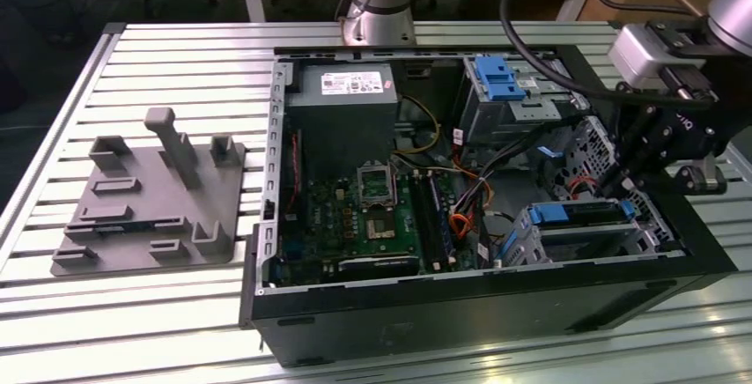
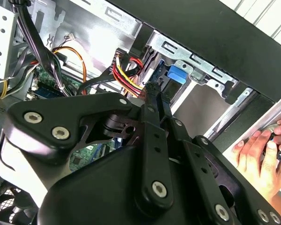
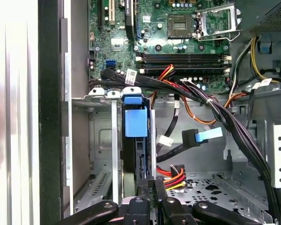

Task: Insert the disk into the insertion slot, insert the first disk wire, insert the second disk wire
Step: 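Insert the first disk wire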

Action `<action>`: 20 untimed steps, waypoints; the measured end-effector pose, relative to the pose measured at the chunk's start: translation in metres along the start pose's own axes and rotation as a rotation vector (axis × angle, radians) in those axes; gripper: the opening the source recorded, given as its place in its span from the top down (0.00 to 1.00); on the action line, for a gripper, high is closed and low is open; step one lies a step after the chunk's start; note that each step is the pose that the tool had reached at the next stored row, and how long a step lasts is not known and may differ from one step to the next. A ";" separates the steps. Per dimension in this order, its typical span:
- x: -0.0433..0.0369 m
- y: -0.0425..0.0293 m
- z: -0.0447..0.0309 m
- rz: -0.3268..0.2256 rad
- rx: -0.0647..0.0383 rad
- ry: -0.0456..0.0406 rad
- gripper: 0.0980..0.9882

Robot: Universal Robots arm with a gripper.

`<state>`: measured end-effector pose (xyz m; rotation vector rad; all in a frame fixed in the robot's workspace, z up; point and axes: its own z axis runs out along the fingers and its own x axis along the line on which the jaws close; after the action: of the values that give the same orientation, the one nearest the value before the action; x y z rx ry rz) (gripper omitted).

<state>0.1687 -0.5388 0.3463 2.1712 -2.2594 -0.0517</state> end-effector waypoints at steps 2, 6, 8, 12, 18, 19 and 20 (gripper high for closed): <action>0.0007 0.0000 0.0003 -0.001 0.000 0.0000 0.93; 0.0011 -0.0001 0.0008 -0.001 0.000 0.0002 0.93; 0.0014 -0.0001 0.0012 -0.001 0.000 0.0000 0.93; 0.0028 -0.0002 0.0019 -0.001 0.000 0.0000 0.93; 0.0045 -0.0003 0.0032 -0.001 0.000 0.0001 0.93; 0.0047 -0.0003 0.0034 -0.001 0.000 0.0001 0.93; 0.0049 -0.0003 0.0037 -0.001 0.000 0.0001 0.93</action>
<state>0.1687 -0.5436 0.3425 2.1725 -2.2580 -0.0516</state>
